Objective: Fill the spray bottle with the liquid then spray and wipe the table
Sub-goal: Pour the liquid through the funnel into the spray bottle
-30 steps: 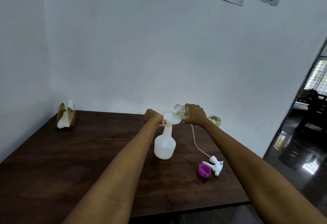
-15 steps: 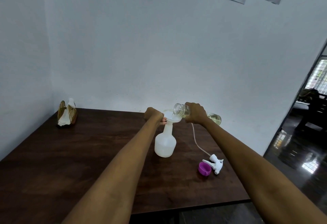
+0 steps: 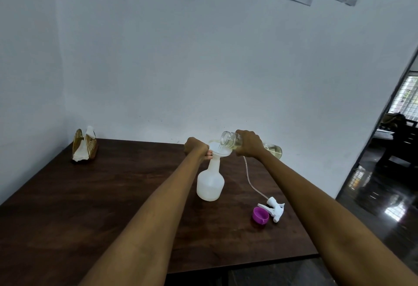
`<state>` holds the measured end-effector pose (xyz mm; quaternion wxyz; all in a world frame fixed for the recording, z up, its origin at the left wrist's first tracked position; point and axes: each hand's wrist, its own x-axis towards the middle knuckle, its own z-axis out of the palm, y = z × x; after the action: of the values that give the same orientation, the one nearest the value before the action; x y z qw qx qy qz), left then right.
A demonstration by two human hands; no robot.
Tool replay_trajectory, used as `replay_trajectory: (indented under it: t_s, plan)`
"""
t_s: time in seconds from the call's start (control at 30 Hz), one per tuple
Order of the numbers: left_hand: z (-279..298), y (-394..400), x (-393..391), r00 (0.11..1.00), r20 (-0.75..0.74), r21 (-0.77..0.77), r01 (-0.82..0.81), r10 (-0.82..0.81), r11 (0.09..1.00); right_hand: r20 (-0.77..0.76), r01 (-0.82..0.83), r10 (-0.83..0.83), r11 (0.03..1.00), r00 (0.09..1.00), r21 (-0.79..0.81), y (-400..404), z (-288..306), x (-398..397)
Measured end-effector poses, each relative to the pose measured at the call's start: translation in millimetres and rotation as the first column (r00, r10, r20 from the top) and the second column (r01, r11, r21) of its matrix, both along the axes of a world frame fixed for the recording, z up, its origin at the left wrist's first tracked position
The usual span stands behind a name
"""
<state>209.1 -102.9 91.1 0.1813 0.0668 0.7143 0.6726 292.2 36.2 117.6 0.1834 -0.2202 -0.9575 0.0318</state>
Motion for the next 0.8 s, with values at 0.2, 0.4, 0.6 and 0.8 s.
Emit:
replay_trajectory:
  t_s: [0.2,0.4,0.6,0.8]
  plan:
    - [0.6,1.1,-0.6,1.000,-0.002,0.000,0.000,0.000,1.000,0.017,-0.006,0.005,1.000,1.000,0.023,1.0,0.0,-0.4]
    - [0.6,1.1,-1.2,1.000,-0.005,-0.001,0.005,-0.005,1.000,0.022,-0.001,0.001,0.999,1.000,0.039,3.8,-0.7,-0.7]
    - [1.4,-0.8,-1.7,1.000,-0.010,-0.002,0.013,-0.014,1.000,0.031,-0.003,0.001,0.999,1.000,0.052,6.9,-0.4,-1.1]
    - [0.2,0.6,-2.1,1.000,-0.007,-0.007,-0.002,0.001,1.000,0.008,0.001,-0.001,0.998,1.000,0.056,10.9,-0.6,-0.2]
